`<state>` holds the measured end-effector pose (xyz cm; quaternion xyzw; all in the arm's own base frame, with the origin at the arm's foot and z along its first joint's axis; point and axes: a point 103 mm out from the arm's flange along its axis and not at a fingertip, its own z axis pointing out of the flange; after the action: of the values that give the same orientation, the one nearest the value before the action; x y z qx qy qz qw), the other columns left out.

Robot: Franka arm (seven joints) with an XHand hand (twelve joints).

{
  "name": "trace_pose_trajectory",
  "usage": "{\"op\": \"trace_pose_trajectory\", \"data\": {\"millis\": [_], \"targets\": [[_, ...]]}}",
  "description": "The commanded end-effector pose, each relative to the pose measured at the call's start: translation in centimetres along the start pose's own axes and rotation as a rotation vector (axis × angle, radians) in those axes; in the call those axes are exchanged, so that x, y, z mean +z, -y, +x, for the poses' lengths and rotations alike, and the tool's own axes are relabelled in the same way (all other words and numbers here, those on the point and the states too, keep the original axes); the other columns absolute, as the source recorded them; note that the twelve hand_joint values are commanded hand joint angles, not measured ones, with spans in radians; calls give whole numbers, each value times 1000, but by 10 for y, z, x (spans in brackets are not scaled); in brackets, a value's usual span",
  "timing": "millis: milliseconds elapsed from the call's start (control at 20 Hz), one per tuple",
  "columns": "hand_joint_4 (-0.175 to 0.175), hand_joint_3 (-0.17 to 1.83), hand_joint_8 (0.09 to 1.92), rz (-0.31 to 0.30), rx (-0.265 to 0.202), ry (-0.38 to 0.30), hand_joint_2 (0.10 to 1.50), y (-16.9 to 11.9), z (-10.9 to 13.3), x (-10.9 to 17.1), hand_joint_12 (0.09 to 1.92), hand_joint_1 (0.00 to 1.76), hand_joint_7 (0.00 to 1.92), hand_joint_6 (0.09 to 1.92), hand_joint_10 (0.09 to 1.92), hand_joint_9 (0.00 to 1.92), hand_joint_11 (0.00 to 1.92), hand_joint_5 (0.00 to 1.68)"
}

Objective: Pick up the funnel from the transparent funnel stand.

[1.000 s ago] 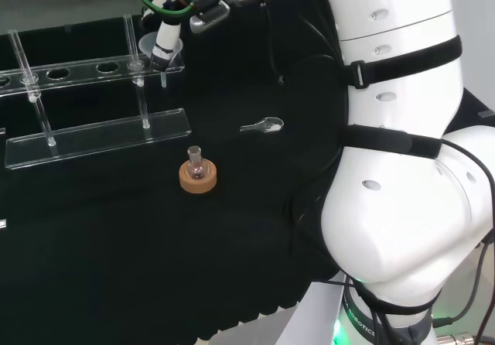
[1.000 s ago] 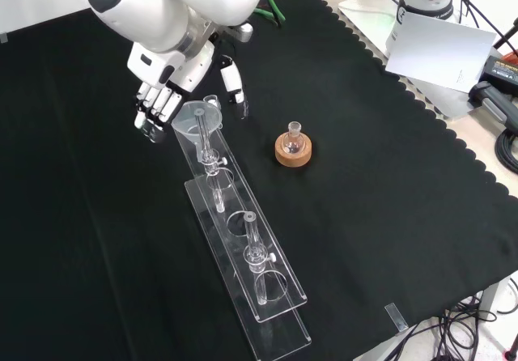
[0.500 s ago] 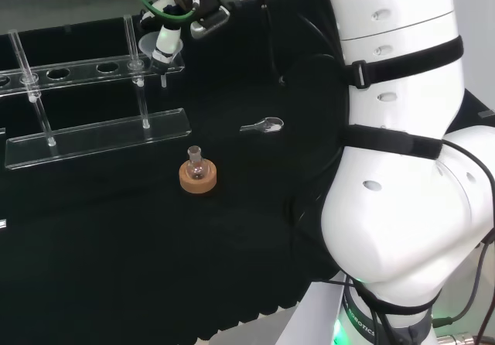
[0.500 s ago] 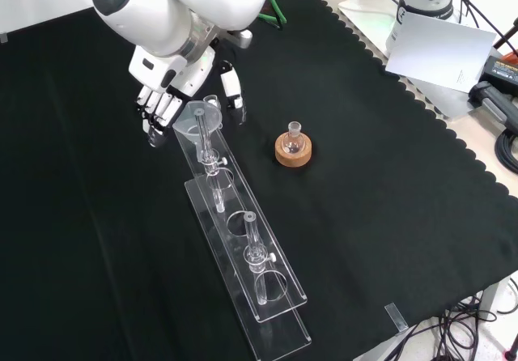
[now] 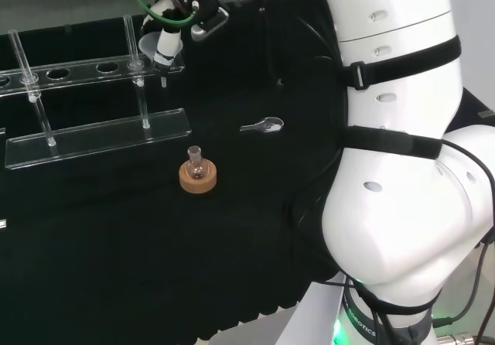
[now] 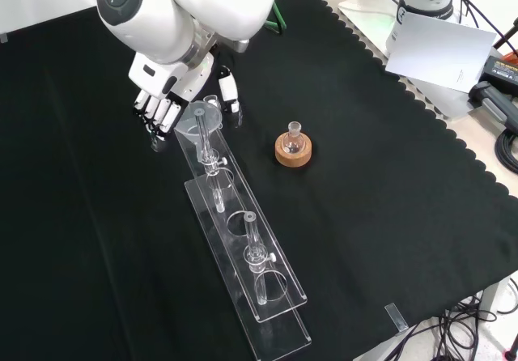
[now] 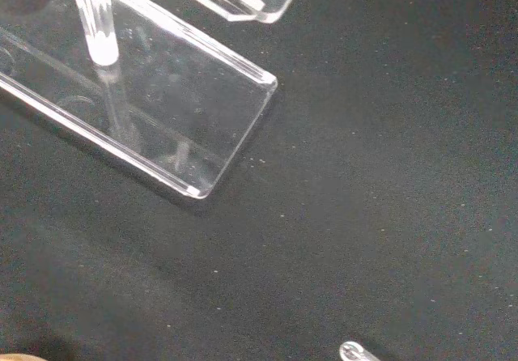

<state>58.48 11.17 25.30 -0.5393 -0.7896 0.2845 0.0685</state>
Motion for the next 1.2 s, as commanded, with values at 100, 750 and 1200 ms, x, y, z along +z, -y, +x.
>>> {"op": "trace_pose_trajectory", "data": {"millis": [100, 750, 1200], "targets": [[-1, 38, 539, 0, 4, 28, 704, 1, -9, -3, 1324, 647, 281, 87, 721, 260, 0, 228], [-6, 75, 581, 41, -20, 63, 709, -8, -14, -5, 1466, 660, 466, 87, 650, 449, 0, 399], [-21, 290, 579, -24, 8, 9, 645, -4, -17, -8, 1536, 678, 733, 87, 505, 701, 20, 601]]}}
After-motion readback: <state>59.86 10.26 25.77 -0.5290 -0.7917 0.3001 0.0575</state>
